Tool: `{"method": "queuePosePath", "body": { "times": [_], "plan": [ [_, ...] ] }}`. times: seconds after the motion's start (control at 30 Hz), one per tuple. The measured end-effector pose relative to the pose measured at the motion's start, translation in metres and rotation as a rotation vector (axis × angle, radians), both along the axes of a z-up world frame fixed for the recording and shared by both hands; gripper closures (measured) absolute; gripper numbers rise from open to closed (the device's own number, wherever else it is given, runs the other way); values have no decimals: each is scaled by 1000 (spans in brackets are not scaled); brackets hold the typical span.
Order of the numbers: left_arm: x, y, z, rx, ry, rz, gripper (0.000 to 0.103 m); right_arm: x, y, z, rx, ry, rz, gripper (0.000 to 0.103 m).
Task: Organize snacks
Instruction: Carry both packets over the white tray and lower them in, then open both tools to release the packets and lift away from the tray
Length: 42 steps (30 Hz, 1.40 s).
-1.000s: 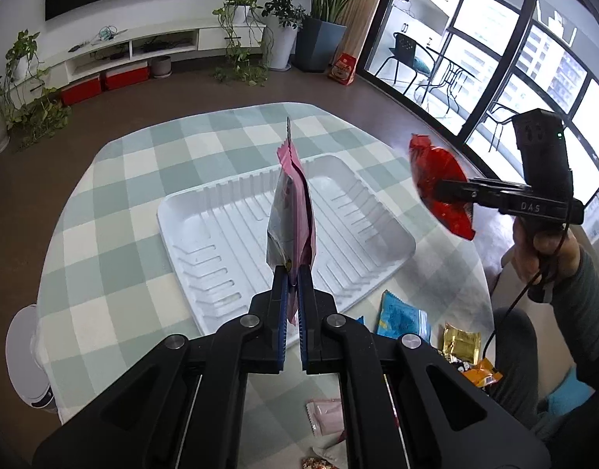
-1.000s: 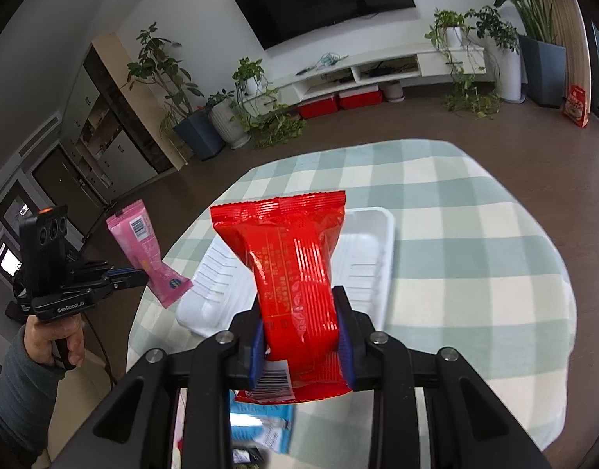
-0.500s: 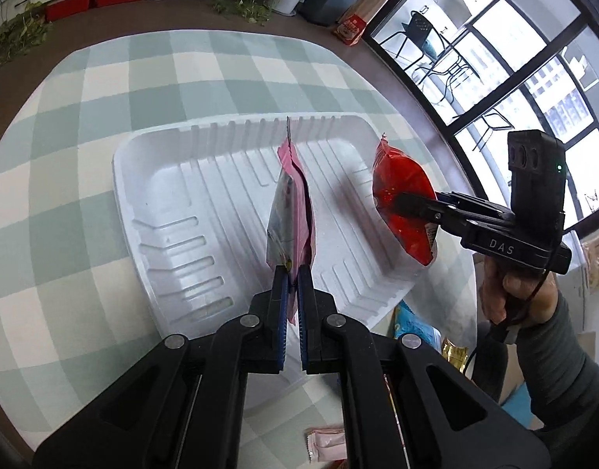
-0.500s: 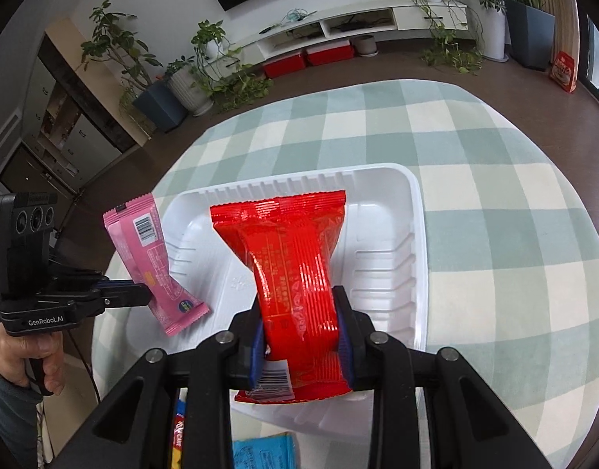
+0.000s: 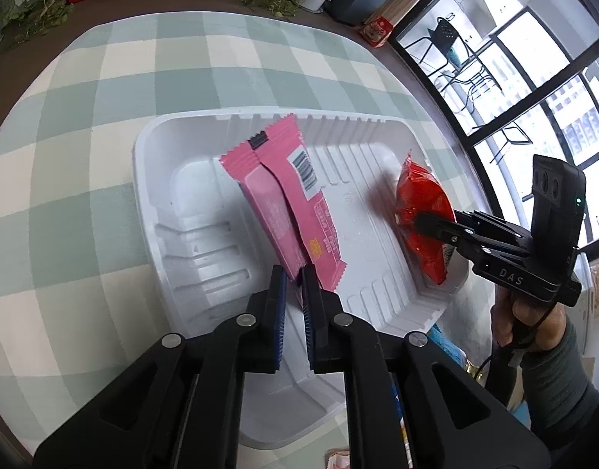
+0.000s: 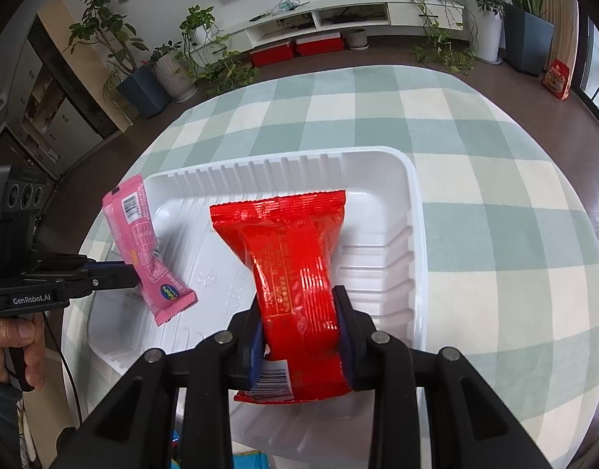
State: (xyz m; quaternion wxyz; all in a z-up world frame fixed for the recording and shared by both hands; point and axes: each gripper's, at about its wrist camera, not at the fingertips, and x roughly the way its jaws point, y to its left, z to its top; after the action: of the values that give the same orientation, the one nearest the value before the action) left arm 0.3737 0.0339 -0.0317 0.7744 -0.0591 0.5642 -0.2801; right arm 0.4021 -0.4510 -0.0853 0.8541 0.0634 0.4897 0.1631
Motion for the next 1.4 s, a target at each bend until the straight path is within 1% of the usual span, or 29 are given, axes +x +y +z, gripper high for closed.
{"method": "queuePosePath", "body": {
  "times": [0.17, 0.4, 0.53, 0.6, 0.67, 0.7, 0.73, 0.77, 0.8, 0.87, 0.9, 0.93, 0.97, 1.0, 1.07, 1.17, 1.2, 1.27, 1.33, 1.4],
  "plan": [
    [5, 0, -9, 48, -5, 6, 94, -3, 2, 0, -7, -4, 2, 68],
    [2, -6, -7, 59, -28, 1, 94, -2, 0, 0, 0, -5, -5, 67],
    [-1, -7, -1, 67, -47, 14, 94, -3, -4, 2, 7, -12, -21, 52],
    [-2, -7, 2, 74, -58, 21, 92, -3, -6, 3, 9, -16, -28, 48],
    [-4, -7, 5, 78, -75, 27, 85, -3, -8, 5, 10, -24, -34, 44],
    [-7, -7, 8, 79, -84, 31, 75, -4, -9, 7, 13, -30, -38, 41],
    [-9, -6, 11, 78, -97, 35, 54, -4, -10, 9, 15, -37, -41, 39],
    [-13, -5, 15, 78, -117, 41, 40, -5, -12, 11, 17, -46, -43, 37],
    [-17, -3, 20, 74, -139, 45, 21, -7, -13, 13, 19, -54, -43, 34],
    [-26, 1, 30, 52, -172, 51, 19, -10, -18, 19, 18, -72, -46, 29],
    [-32, 5, 35, 42, -186, 62, 13, -12, -21, 22, 21, -82, -48, 27],
    [-38, 7, 40, 33, -205, 72, 3, -15, -25, 27, 30, -95, -52, 25],
    [-45, 10, 46, 20, -229, 72, 0, -17, -30, 31, 40, -107, -58, 24],
    [-53, 12, 53, 0, -261, 63, 0, -20, -36, 36, 49, -121, -66, 22],
    [-76, 16, 67, -20, -357, 47, 0, -29, -48, 47, 64, -149, -83, 21],
    [-118, 22, 86, 38, -535, 61, 0, -49, -65, 66, 69, -201, -80, 19],
    [-130, 24, 91, 48, -558, 63, 0, -59, -71, 72, 70, -219, -76, 19],
    [-153, 29, 96, 76, -536, 69, 0, -78, -81, 81, 71, -242, -68, 19],
    [-177, 31, 96, 99, -507, 48, 0, -104, -88, 86, 88, -263, -54, 19],
    [-206, 32, 97, 101, -559, 29, 0, -133, -92, 89, 104, -283, -30, 19]
  ]
}}
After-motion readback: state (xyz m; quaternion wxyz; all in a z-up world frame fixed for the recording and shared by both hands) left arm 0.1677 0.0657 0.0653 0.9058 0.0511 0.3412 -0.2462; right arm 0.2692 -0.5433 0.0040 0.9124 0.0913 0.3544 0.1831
